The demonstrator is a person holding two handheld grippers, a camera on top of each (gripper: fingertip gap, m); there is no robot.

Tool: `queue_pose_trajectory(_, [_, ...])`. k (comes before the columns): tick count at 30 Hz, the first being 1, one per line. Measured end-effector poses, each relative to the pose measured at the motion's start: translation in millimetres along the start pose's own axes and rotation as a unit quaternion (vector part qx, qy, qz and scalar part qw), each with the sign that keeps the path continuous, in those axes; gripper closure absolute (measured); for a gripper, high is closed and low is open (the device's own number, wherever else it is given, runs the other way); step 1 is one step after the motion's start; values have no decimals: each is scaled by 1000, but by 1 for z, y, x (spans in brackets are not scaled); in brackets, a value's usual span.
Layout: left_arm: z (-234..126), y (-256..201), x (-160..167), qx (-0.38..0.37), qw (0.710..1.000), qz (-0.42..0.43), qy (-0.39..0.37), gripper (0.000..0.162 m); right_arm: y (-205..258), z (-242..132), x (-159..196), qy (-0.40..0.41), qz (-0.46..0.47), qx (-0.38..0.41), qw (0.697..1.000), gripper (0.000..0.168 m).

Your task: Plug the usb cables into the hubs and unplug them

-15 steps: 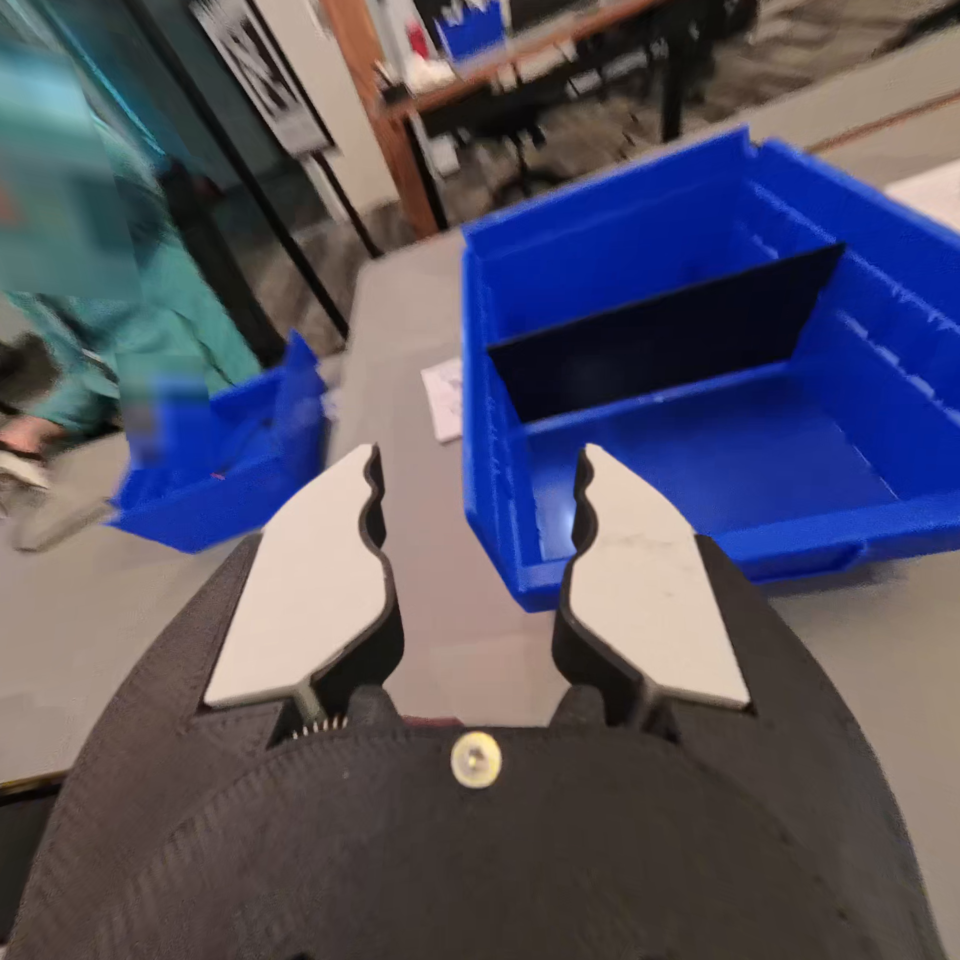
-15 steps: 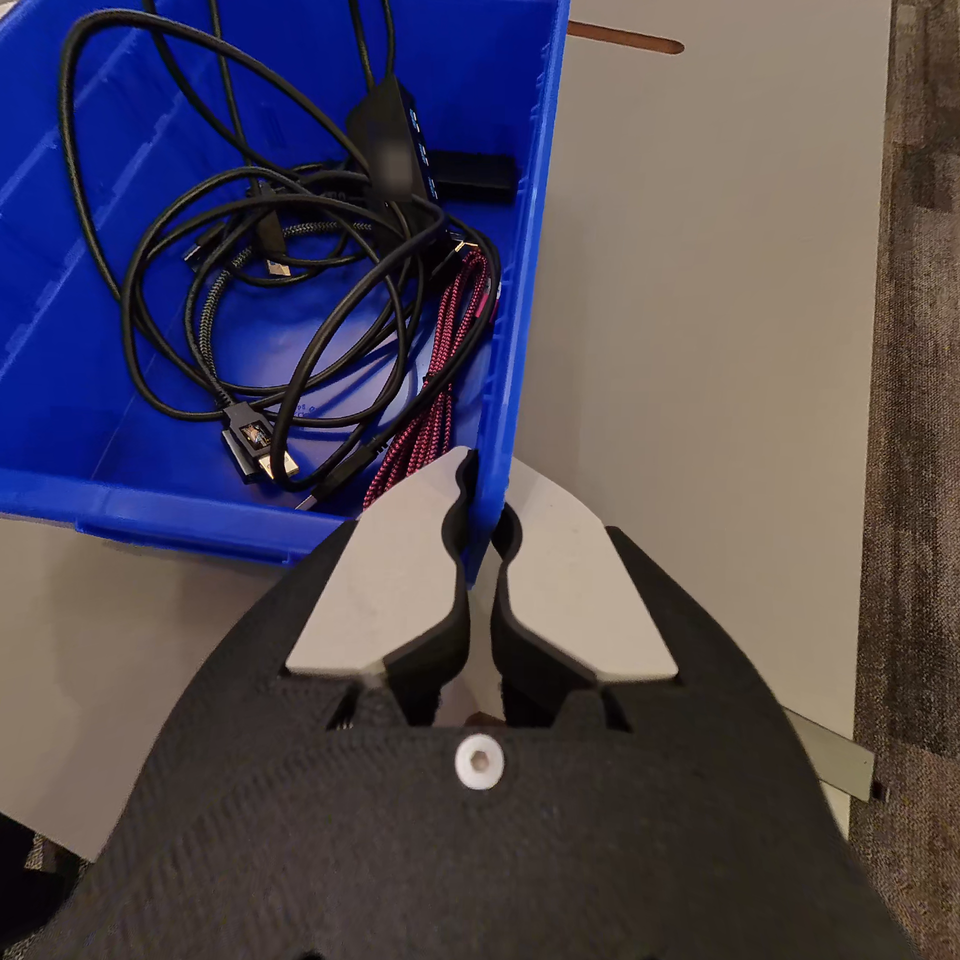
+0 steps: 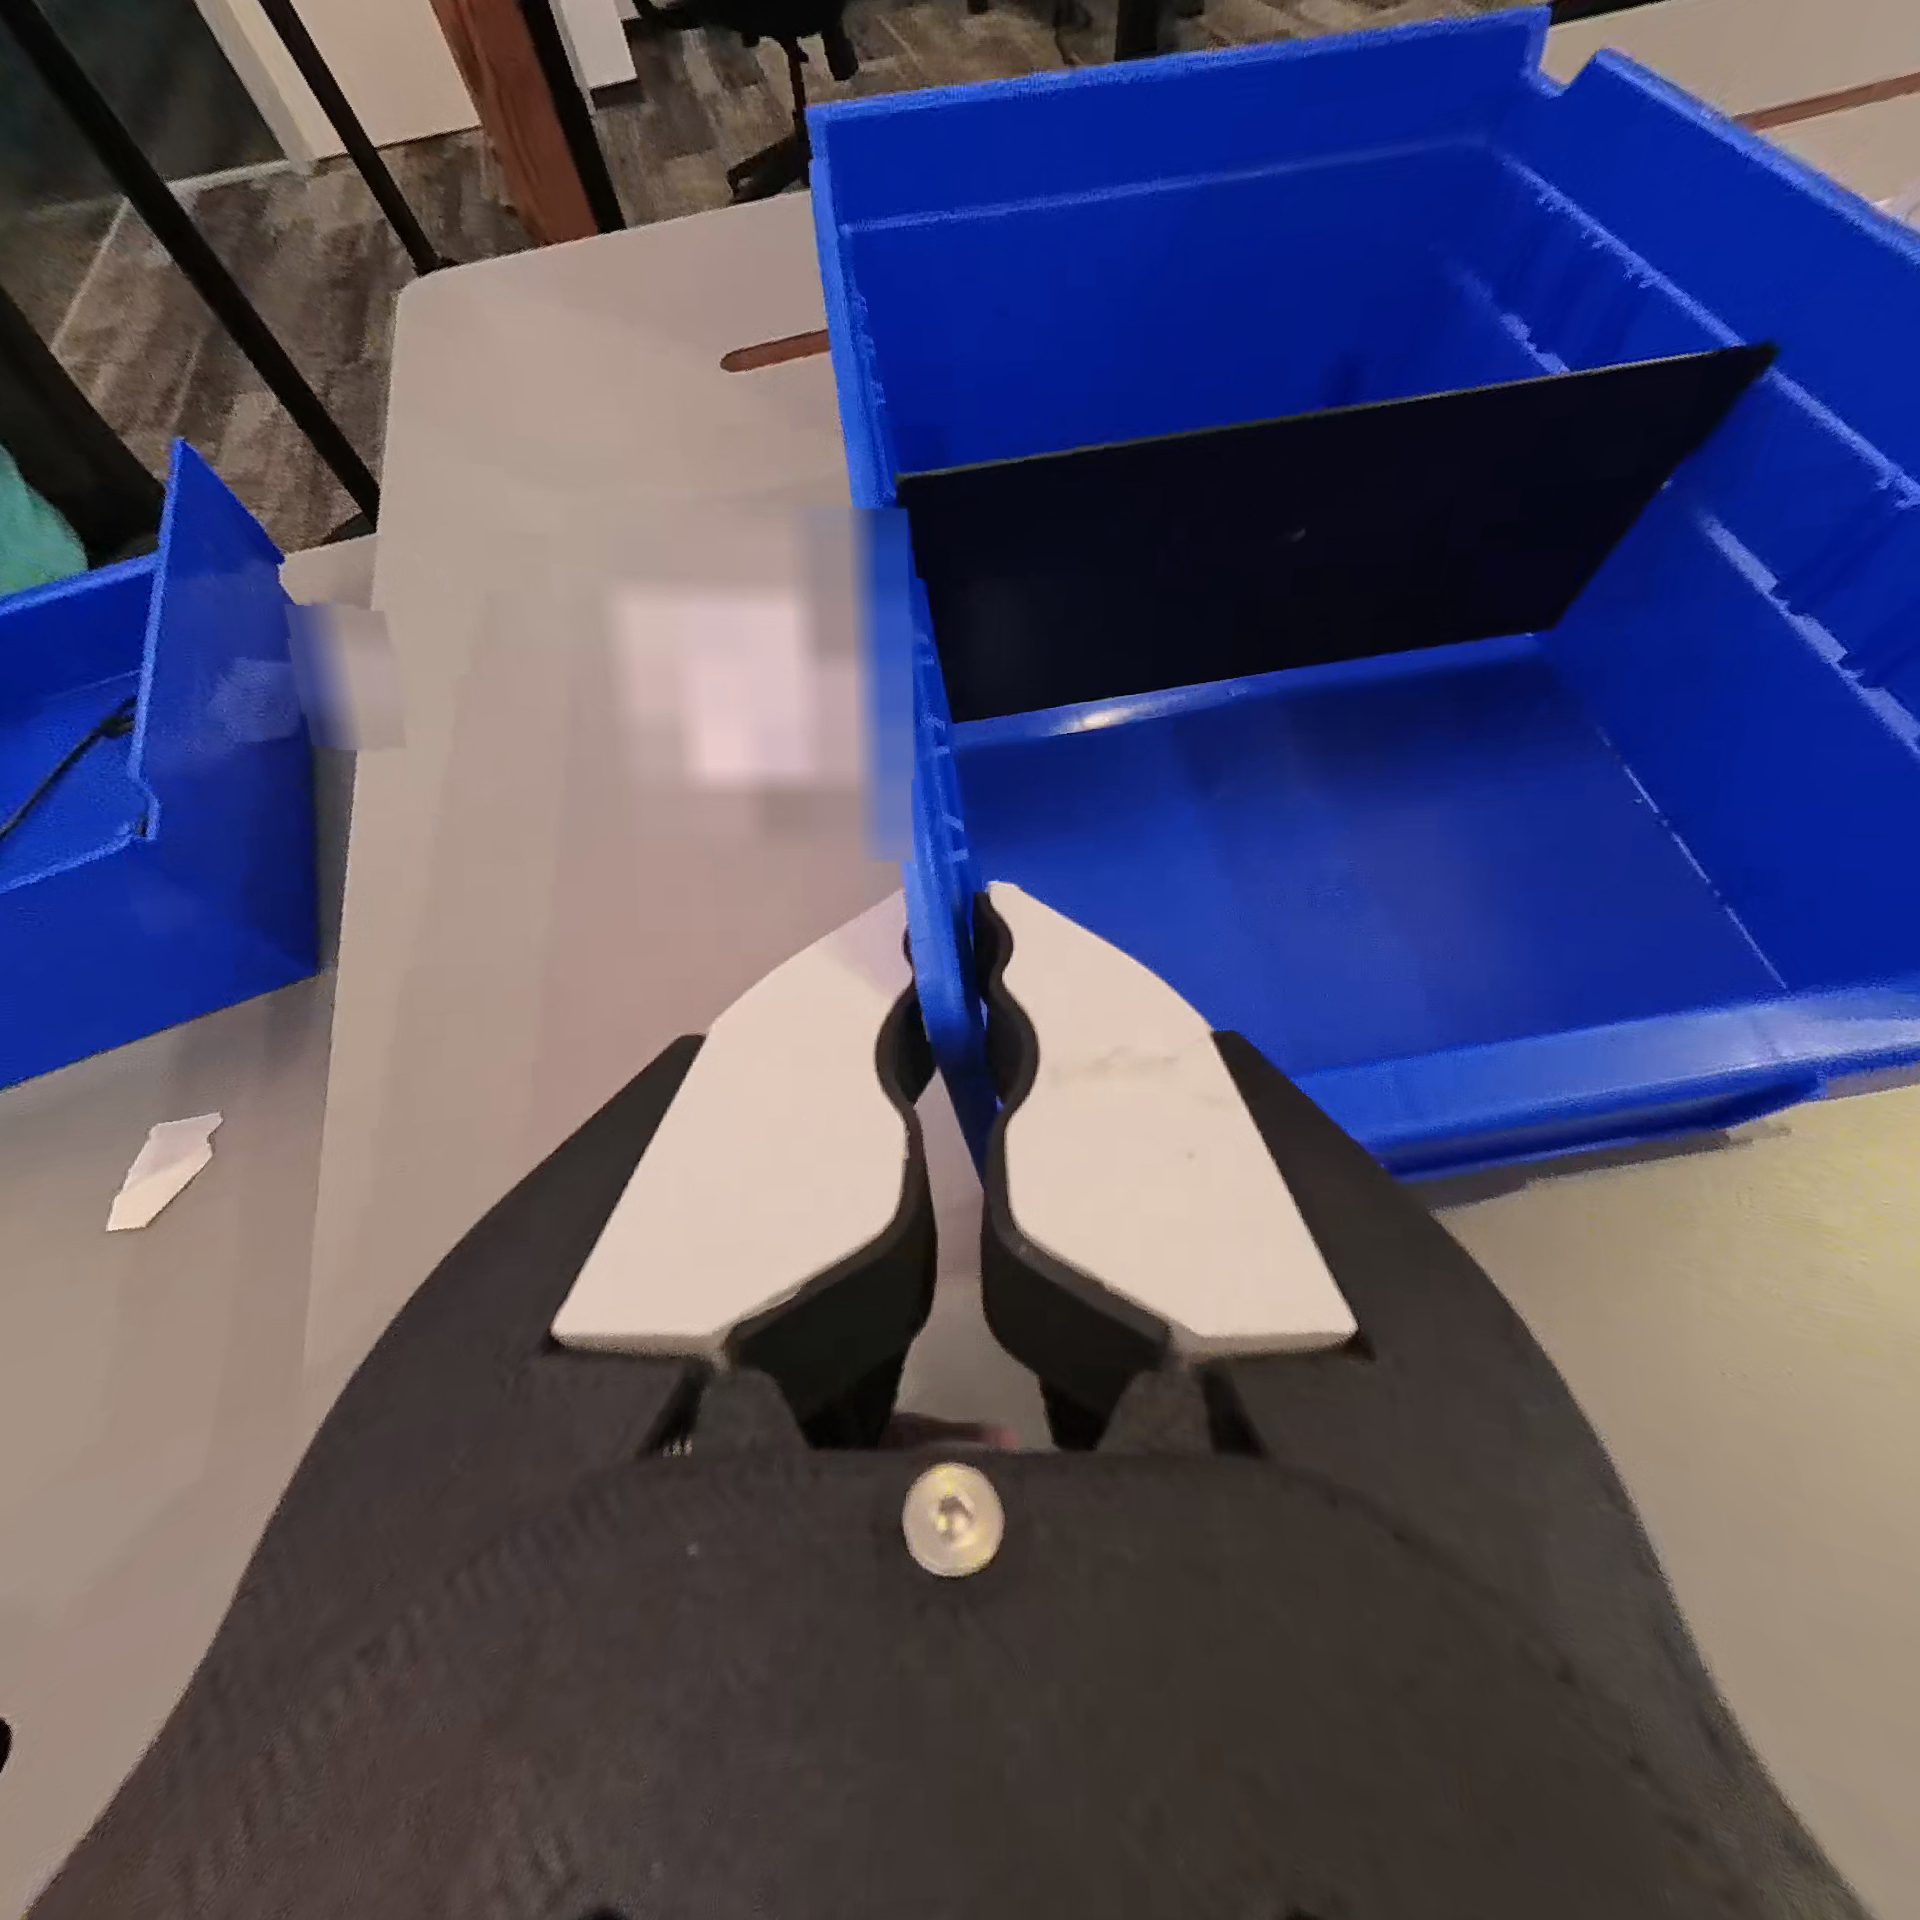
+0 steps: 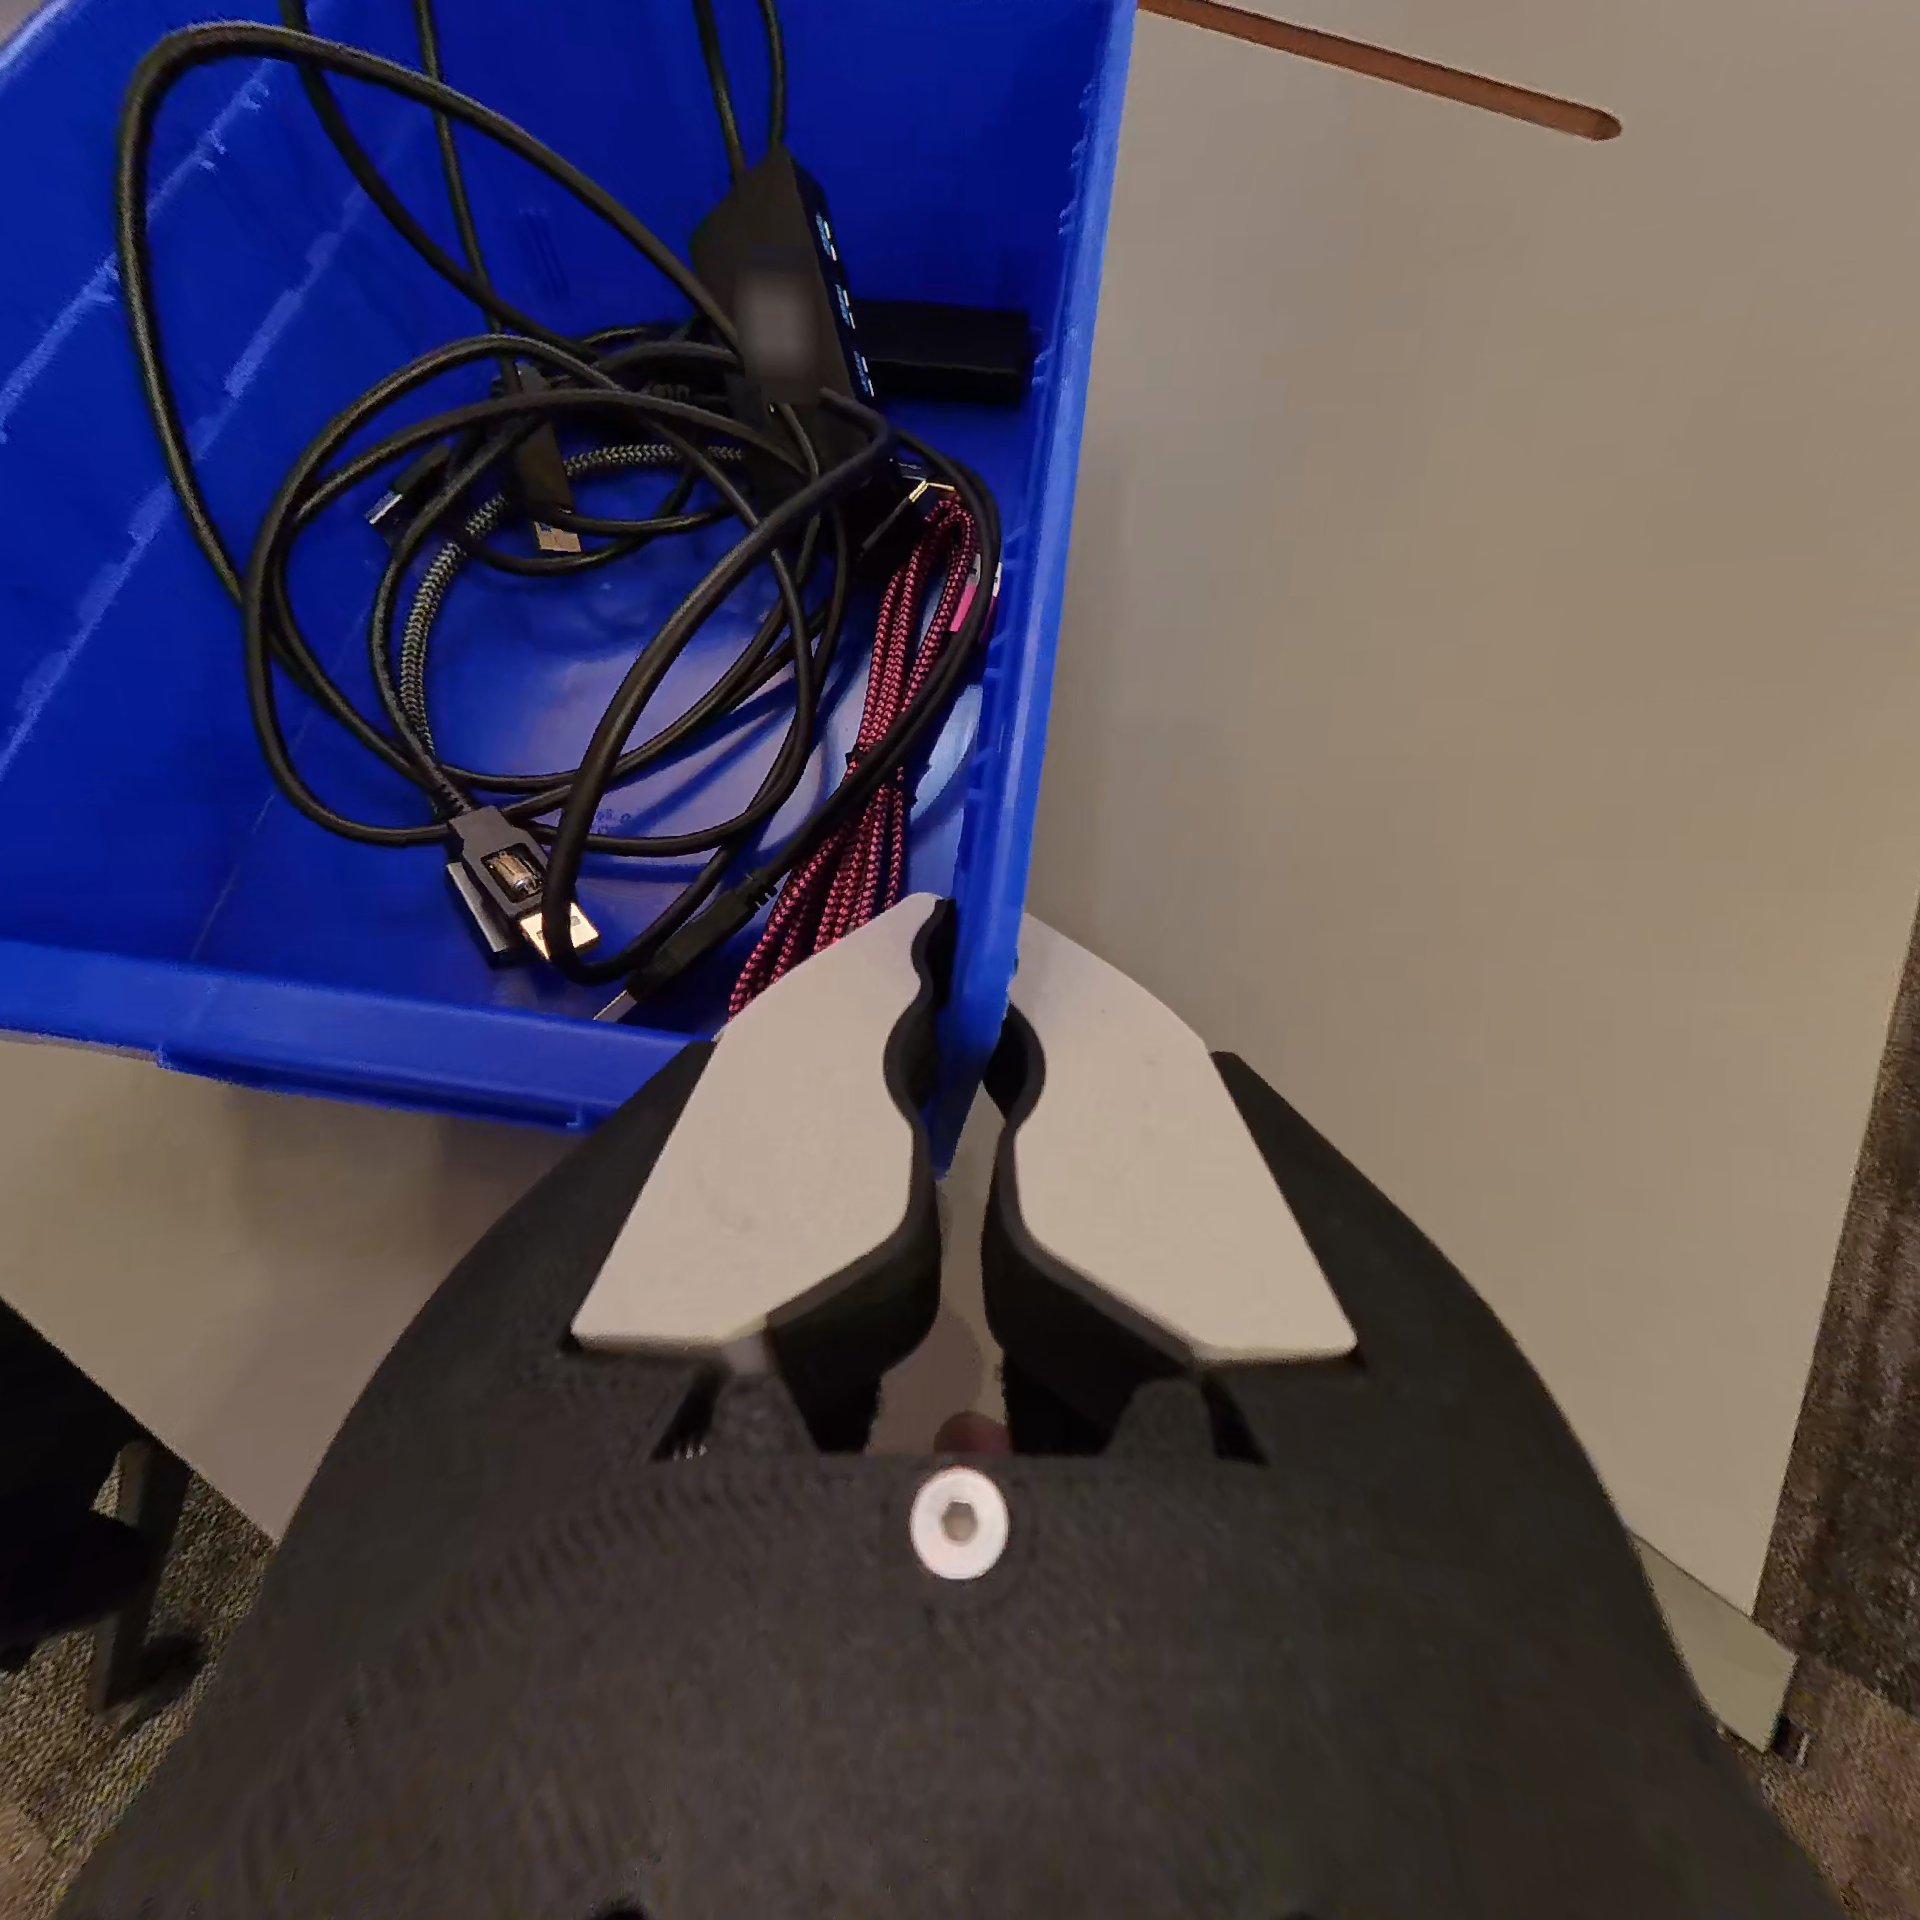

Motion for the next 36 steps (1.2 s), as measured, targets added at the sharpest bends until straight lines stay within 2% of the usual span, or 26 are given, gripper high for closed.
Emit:
queue_pose_trajectory(4, [-8, -3, 5, 13, 1000, 3, -28, 159, -5, -2, 0, 6, -40, -42, 998, 164])
queue_pose_trajectory(9, [-37, -9, 6, 1, 995, -2, -100, 160, -11, 4, -5, 18, -62, -109, 992, 164])
queue_pose_trajectory(15, [-76, -21, 3, -14, 989, 0, -149, 159, 10, 20, -13, 27, -94, -158, 983, 164])
queue_pose_trajectory(26, [-114, -23, 15, -44, 982, -29, -181, 159, 81, 57, -31, 53, -121, -208, 969, 164])
queue_pose_trajectory(36, [-151, -10, 24, -86, 965, -74, -236, 160, 176, 130, -68, 70, -138, -272, 950, 164])
Point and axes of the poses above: each gripper's, where its closed fingertips meet, z out along the fingers, x out of its underside, y = z × x across the jaws, the point moved 10 cm from there along -z, back along the fingers, and after that the axes turned 9 degrees about z, right-handed, at the moved point
